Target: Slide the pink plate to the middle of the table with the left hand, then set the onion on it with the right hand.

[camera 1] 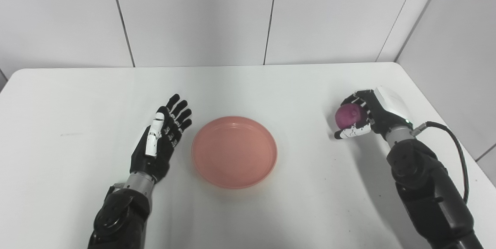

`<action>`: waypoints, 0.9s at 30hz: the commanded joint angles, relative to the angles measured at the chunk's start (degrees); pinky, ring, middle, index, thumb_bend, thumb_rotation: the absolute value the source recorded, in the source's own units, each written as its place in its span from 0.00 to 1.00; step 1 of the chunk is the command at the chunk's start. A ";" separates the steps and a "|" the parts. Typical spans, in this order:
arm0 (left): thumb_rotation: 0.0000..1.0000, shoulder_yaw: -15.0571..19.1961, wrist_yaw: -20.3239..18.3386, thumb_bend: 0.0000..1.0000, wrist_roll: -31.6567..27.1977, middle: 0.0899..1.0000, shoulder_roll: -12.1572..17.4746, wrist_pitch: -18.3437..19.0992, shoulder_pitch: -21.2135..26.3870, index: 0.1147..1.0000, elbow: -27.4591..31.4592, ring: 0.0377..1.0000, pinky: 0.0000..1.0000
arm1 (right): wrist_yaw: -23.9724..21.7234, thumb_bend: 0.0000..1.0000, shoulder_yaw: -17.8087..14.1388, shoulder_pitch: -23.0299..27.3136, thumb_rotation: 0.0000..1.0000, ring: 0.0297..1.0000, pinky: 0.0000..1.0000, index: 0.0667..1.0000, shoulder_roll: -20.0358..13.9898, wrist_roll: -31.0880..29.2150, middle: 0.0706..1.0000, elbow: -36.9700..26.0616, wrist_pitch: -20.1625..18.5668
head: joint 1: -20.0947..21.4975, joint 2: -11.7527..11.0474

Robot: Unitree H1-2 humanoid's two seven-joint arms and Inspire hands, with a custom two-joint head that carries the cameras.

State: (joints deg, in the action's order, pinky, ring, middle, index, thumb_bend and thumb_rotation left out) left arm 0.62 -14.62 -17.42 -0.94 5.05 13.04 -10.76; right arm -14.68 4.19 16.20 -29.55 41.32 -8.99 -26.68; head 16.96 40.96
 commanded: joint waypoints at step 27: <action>1.00 -0.09 1.03 0.41 0.12 0.96 -1.45 2.58 -1.50 0.94 -1.18 0.95 0.97 | -3.04 0.52 5.41 8.52 0.13 0.45 0.39 0.45 4.95 2.32 0.49 -7.58 2.64 | -1.85 -0.27</action>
State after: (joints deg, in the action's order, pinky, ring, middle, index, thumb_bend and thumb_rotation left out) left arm 0.79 -14.32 -17.43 -2.11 5.35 13.02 -10.61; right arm -18.48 9.59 21.66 -24.38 43.31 -14.93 -26.23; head 15.38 40.69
